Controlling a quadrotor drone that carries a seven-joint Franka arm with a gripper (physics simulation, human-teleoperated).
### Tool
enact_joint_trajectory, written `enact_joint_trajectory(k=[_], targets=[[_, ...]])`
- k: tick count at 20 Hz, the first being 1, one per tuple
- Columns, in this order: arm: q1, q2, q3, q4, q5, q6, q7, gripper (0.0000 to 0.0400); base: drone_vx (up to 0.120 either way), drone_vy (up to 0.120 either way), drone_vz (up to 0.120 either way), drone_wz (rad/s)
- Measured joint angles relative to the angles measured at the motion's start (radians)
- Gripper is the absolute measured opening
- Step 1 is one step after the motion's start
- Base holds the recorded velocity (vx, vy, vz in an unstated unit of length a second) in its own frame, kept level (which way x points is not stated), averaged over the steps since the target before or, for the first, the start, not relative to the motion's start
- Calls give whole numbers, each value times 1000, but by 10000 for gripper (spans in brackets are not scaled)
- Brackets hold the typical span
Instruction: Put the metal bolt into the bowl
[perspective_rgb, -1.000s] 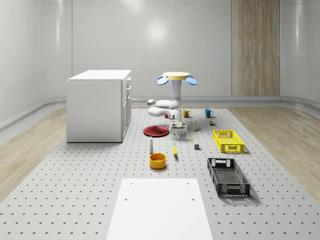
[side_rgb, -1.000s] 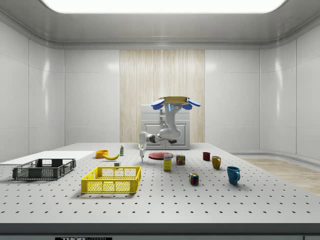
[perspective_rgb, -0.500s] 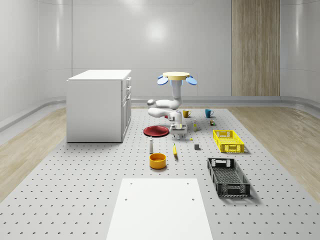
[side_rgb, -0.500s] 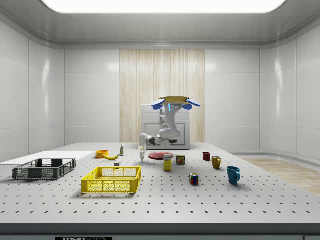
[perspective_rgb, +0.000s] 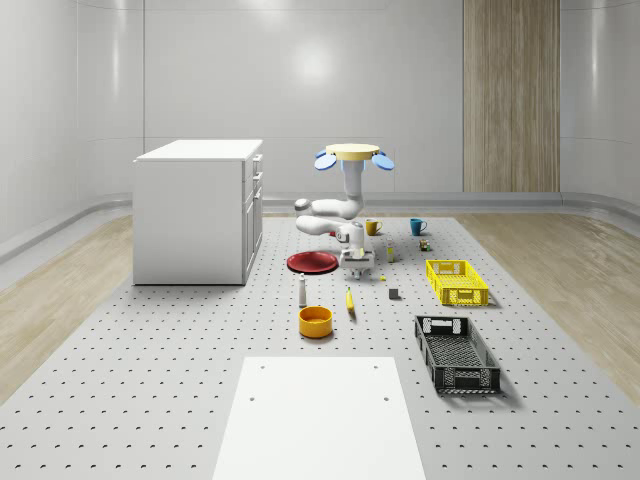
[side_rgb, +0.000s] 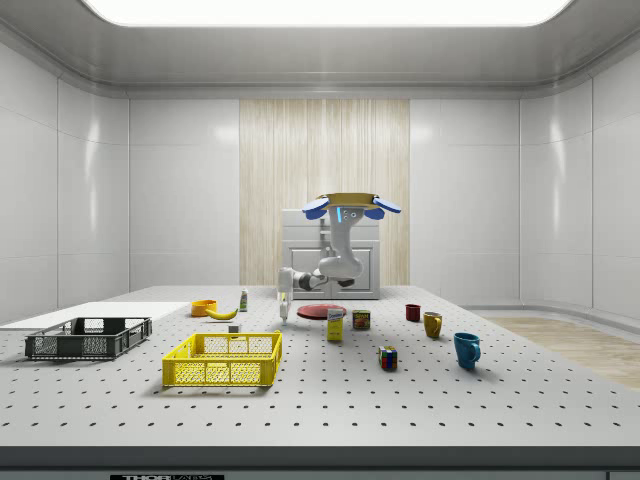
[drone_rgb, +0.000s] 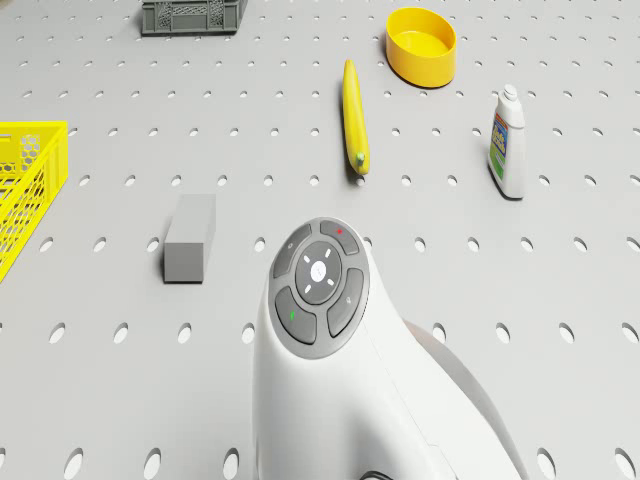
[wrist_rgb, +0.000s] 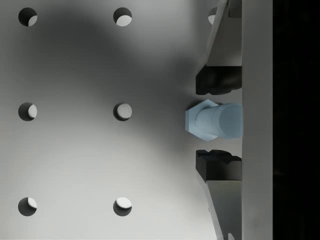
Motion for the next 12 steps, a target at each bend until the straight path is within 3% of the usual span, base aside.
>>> enact_joint_trajectory(k=[8,9,12], targets=[[-1,-5,14,-3,15,0,2,106,0,0,0,0],[0,-6,23,-5,23,-2,3,105,40,0,120,0],[1,-7,42,-9,42,-7,5,102,120,-120,120,0]])
